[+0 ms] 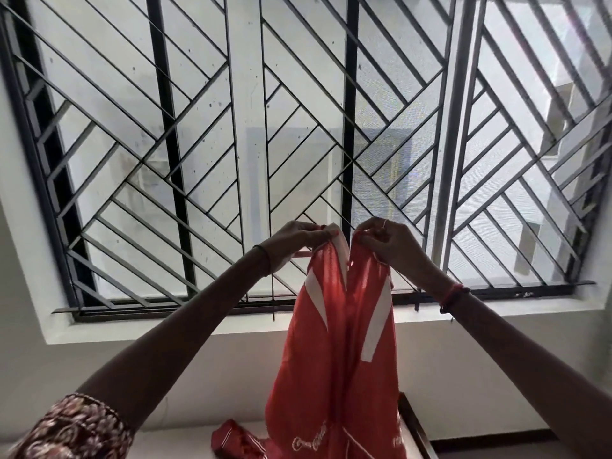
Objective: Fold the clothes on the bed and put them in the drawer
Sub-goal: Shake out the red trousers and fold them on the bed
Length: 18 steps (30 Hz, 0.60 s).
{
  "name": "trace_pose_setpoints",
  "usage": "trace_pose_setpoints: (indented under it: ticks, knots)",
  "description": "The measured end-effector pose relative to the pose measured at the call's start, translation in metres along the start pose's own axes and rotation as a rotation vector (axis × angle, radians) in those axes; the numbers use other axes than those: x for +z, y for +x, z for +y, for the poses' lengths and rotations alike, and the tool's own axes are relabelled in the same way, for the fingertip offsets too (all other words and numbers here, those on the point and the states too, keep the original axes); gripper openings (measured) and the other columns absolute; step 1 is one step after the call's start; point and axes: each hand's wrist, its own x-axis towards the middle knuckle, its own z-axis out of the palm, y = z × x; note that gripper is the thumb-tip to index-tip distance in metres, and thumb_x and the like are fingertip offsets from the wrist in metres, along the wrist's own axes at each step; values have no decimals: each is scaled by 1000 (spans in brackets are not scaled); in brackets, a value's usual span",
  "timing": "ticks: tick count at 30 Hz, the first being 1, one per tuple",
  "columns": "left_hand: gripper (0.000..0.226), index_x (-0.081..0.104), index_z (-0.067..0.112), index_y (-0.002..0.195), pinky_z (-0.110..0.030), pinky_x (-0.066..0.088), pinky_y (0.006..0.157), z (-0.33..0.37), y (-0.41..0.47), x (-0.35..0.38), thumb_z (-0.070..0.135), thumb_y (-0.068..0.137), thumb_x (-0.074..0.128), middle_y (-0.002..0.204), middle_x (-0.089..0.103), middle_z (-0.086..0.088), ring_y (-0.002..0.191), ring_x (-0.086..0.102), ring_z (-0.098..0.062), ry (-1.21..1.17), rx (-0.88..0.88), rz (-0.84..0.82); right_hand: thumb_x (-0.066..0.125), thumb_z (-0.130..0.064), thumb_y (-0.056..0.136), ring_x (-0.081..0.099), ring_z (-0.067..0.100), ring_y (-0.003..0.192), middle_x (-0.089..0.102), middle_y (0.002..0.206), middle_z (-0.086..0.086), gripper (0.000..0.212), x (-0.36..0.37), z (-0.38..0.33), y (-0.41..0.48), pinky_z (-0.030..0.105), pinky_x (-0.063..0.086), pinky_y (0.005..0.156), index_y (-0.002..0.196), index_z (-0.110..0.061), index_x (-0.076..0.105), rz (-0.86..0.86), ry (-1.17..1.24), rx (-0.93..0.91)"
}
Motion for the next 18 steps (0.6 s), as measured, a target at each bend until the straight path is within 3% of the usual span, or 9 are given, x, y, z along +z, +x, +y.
trace_pose_setpoints:
  ticks: [2, 3, 6, 8, 10, 14, 18]
  knots:
    - [55, 65, -3, 110, -36, 44, 91, 2, 0, 4, 41, 77, 66, 97, 62, -7, 94, 57, -14, -6, -17, -11, 67, -9, 85, 48, 16, 70, 60, 77, 33, 18, 2, -3, 0, 27, 35, 63, 81, -26, 65, -37, -37, -30]
    - [53, 66, -3, 107, -35, 44, 90, 3, 0, 6, 41, 78, 66, 94, 63, -6, 92, 58, -13, -12, -24, -17, 69, -14, 82, 48, 14, 69, 62, 78, 31, 15, 3, -4, 0, 26, 34, 63, 82, -29, 66, -38, -80, -49]
    - [24, 69, 7, 91, -33, 45, 85, 5, -1, 13, 30, 89, 62, 86, 65, -1, 85, 60, -8, -45, -36, -45, 74, -17, 77, 45, -1, 58, 63, 61, 1, 20, 3, -4, 3, 18, 35, 57, 80, -35, 66, 11, -208, -108]
    - [24, 68, 4, 98, -33, 45, 85, 3, -1, 16, 26, 90, 60, 93, 65, -5, 91, 60, -10, -56, -38, -34, 74, -7, 75, 42, -1, 48, 53, 49, -13, 25, 3, -6, 3, 11, 30, 51, 81, -30, 68, 37, -263, -145]
    - [30, 67, 3, 105, -36, 45, 89, 0, 0, 17, 28, 89, 62, 99, 64, -9, 98, 59, -14, -78, -48, -32, 74, -3, 74, 51, -3, 54, 57, 59, -19, 24, 3, -7, 1, 10, 37, 55, 87, -23, 72, 53, -291, -177]
    - [17, 67, 11, 88, -37, 43, 89, -3, 0, 16, 28, 88, 64, 94, 61, -7, 97, 57, -16, -84, -72, -54, 72, 0, 76, 60, -16, 75, 71, 85, -10, 25, 3, -6, -2, 7, 45, 73, 96, -14, 75, 22, -282, -215]
    - [37, 69, 5, 102, -35, 44, 89, -7, 0, 15, 36, 83, 66, 103, 64, -10, 102, 58, -16, -46, -28, -36, 70, 0, 78, 60, -17, 77, 71, 87, -10, 27, 4, -4, -1, 10, 47, 75, 98, -17, 75, 18, -271, -206]
